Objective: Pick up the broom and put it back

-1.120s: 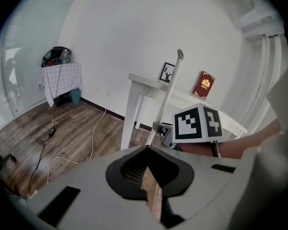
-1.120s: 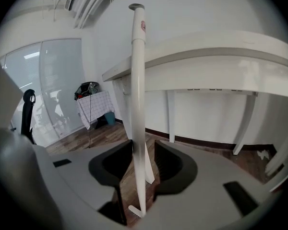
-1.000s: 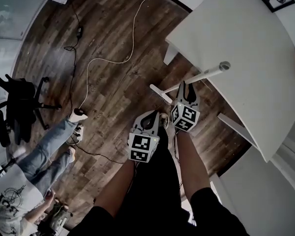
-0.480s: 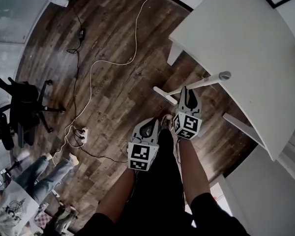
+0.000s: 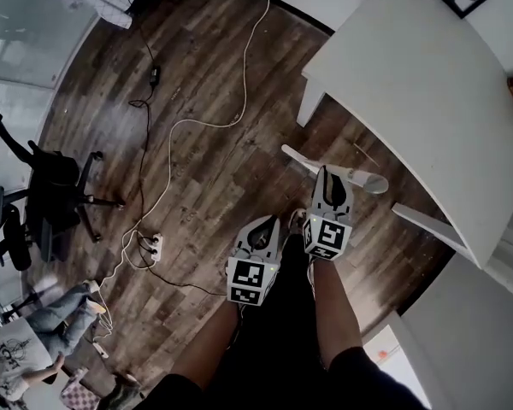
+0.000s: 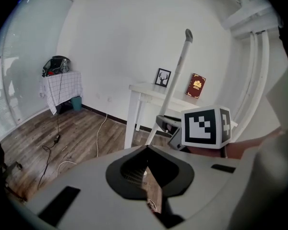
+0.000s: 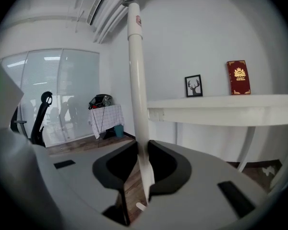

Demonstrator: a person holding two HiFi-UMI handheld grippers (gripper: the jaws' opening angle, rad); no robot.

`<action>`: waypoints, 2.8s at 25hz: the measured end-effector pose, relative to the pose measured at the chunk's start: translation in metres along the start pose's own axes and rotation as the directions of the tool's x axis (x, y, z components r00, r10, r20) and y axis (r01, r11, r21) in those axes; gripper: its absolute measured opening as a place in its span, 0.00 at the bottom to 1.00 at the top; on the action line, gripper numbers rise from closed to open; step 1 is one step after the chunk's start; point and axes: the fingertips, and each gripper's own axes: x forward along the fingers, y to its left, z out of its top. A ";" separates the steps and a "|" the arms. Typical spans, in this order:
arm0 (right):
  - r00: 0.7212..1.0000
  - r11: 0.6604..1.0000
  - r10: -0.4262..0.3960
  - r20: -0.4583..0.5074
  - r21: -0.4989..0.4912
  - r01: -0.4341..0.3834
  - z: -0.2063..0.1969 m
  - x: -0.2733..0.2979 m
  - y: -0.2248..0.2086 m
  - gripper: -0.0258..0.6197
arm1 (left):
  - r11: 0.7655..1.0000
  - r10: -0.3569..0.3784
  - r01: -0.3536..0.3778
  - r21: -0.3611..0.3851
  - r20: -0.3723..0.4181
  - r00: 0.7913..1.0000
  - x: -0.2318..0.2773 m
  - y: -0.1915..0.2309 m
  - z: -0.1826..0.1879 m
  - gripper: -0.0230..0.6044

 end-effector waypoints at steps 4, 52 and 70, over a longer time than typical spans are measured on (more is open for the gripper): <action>0.998 1.000 -0.017 0.055 -0.013 0.017 0.045 -0.026 0.004 0.18 | 1.000 -0.015 0.015 0.003 0.033 0.999 -0.029 -0.006 0.013 0.04; 0.942 0.996 0.043 0.332 -0.084 -0.016 0.292 -0.349 -0.030 0.18 | 0.941 -0.270 0.133 0.311 0.452 0.850 -0.209 -0.212 0.191 0.04; 0.951 0.998 0.041 0.308 -0.057 -0.024 0.277 -0.358 -0.033 0.18 | 0.951 -0.248 0.128 0.280 0.451 0.857 -0.218 -0.215 0.174 0.04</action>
